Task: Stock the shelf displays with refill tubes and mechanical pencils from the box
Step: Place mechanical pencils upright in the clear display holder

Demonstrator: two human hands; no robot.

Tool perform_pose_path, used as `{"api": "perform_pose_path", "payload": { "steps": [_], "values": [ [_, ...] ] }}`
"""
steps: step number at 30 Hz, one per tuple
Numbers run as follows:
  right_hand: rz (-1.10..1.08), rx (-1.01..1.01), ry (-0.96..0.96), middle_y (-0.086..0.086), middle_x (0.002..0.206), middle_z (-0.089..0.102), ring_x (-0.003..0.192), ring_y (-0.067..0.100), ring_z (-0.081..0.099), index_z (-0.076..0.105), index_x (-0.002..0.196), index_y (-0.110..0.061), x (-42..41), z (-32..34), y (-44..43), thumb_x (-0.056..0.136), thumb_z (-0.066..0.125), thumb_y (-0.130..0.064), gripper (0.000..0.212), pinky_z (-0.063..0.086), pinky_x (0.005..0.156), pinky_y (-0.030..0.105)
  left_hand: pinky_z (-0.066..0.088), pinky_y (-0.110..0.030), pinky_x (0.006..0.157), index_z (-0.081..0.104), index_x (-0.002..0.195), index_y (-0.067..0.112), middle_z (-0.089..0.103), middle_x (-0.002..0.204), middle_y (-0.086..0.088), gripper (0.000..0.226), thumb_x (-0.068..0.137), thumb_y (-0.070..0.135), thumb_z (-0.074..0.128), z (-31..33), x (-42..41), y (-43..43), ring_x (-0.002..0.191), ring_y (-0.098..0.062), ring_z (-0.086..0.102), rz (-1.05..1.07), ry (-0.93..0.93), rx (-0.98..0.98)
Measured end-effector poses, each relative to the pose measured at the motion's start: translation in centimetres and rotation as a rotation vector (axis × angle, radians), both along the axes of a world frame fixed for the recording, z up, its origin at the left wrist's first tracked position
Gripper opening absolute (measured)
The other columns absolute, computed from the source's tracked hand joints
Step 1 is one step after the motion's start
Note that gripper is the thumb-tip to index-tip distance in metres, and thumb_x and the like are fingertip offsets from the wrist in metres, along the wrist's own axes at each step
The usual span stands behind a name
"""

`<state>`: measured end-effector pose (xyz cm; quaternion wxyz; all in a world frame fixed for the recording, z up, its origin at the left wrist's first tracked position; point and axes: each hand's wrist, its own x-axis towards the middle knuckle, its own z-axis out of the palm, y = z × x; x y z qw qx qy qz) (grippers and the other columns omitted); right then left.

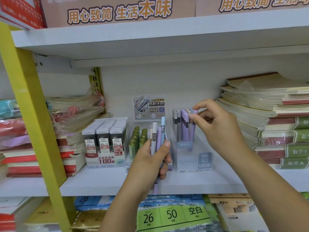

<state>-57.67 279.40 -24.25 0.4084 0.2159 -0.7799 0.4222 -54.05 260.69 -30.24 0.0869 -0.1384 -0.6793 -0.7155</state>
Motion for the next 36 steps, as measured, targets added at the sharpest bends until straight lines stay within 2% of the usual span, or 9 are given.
{"api": "perform_pose_path", "payload": {
  "steps": [3,9,12,15,19,26,29,33,36],
  "values": [
    [-0.149,0.182,-0.015,-0.017,0.075,0.064,0.085,0.009,0.052,0.06,0.091,-0.035,-0.6,-0.4,0.3,0.085,0.067,-0.034,0.01,0.038,0.064,0.029,0.039,-0.028,0.046,0.063,0.079,0.026,0.06,0.067,0.0,0.021,0.097,0.038,0.061,0.1,0.0,0.1,0.046,-0.014,0.041,-0.003,0.002,-0.012],
    [-0.287,0.333,0.038,-0.009,0.099,0.059,0.099,0.009,0.034,0.067,0.109,-0.025,-0.3,-0.1,0.4,0.09,0.062,-0.03,0.02,0.025,0.078,0.021,0.043,-0.029,0.048,0.065,0.086,0.025,0.065,0.068,-0.001,0.022,0.09,0.046,0.065,0.4,0.4,0.0,0.046,-0.016,0.049,-0.031,0.025,-0.043],
    [-0.132,0.213,0.034,-0.013,0.098,0.063,0.095,0.005,0.042,0.069,0.108,-0.027,1.4,0.8,-0.7,0.092,0.057,-0.032,0.021,0.029,0.076,0.012,0.046,-0.024,0.048,0.067,0.1,0.015,0.068,0.071,-0.003,0.046,0.078,0.055,0.069,0.5,0.6,-0.1,0.046,-0.015,0.052,-0.091,0.028,-0.012],
    [0.255,0.044,-0.255,-0.016,0.09,0.068,0.081,-0.011,0.055,0.07,0.103,-0.03,2.7,1.4,-1.8,0.091,0.062,-0.027,0.015,0.036,0.069,-0.001,0.046,-0.024,0.047,0.071,0.099,0.022,0.068,0.071,-0.005,0.036,0.082,0.053,0.073,0.6,0.6,0.1,0.046,-0.016,0.054,-0.146,0.034,-0.015],
    [0.47,-0.111,-0.446,-0.011,0.089,0.075,0.083,-0.008,0.065,0.072,0.094,-0.023,2.9,0.9,-2.1,0.089,0.065,-0.017,0.01,0.047,0.074,0.005,0.046,-0.023,0.047,0.07,0.102,0.02,0.068,0.072,-0.005,0.036,0.081,0.05,0.07,0.4,0.6,0.5,0.047,-0.016,0.054,-0.169,0.023,-0.019],
    [0.314,-0.616,-0.105,0.003,0.077,0.074,0.065,0.014,0.068,0.054,0.091,-0.022,1.8,2.6,0.4,0.097,0.055,-0.019,0.007,0.047,0.05,0.019,0.033,-0.024,0.041,0.068,0.099,0.02,0.062,0.066,-0.002,0.042,0.075,0.056,0.067,0.3,0.4,0.2,0.042,-0.012,0.037,-0.168,0.004,0.015],
    [0.186,-0.541,0.128,-0.003,0.082,0.072,0.08,0.014,0.07,0.052,0.094,-0.032,1.8,2.7,2.1,0.095,0.054,-0.026,0.006,0.051,0.06,0.019,0.03,-0.022,0.04,0.062,0.106,0.011,0.056,0.064,0.001,0.061,0.071,0.06,0.067,0.2,0.3,0.2,0.042,-0.011,0.033,-0.136,-0.009,0.012],
    [0.065,-0.321,0.106,-0.006,0.087,0.068,0.086,0.02,0.067,0.058,0.092,-0.035,0.5,2.1,3.1,0.091,0.061,-0.023,0.013,0.056,0.077,0.036,0.03,-0.022,0.041,0.069,0.096,0.027,0.054,0.065,0.002,0.035,0.077,0.056,0.062,0.2,0.2,0.3,0.044,-0.011,0.032,-0.131,-0.022,0.021],
    [-0.003,-0.133,0.005,-0.011,0.086,0.067,0.08,0.006,0.063,0.061,0.096,-0.029,-1.0,0.9,3.0,0.09,0.065,-0.02,0.012,0.048,0.073,0.017,0.029,-0.022,0.041,0.067,0.098,0.024,0.055,0.066,0.003,0.04,0.074,0.057,0.064,0.0,0.0,0.4,0.044,-0.011,0.033,-0.138,-0.03,0.028]
  ]
}}
